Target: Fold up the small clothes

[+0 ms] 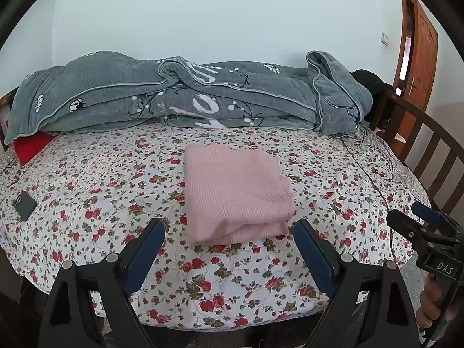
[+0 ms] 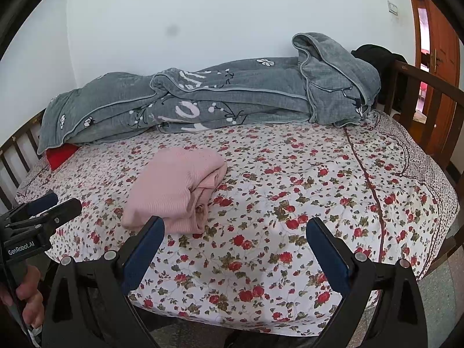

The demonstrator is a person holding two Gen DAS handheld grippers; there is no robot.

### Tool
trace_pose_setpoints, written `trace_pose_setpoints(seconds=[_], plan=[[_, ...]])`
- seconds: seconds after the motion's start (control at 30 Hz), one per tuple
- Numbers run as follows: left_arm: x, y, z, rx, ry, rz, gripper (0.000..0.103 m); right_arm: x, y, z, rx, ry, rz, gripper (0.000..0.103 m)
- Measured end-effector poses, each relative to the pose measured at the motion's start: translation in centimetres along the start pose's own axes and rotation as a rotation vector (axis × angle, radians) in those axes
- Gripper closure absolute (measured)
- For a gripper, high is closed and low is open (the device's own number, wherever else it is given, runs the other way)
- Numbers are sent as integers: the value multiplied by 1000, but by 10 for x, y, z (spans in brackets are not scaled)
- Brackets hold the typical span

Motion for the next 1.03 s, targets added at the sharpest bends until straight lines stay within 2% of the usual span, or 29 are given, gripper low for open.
trace_pose_setpoints(seconds=[1.03], plan=[[-1, -1, -1, 5, 1, -5, 13, -7, -4, 0, 14, 6, 2, 6]])
Point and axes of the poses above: each gripper's, at about its wrist camera, not at the fingertips, and y roughly the way its jaws point, x to its right, z to its top, the point moved 4 cm from there along y, roughly the way its jaws point, and after that the axes turned 9 degrees about z, right-handed, at the moved point
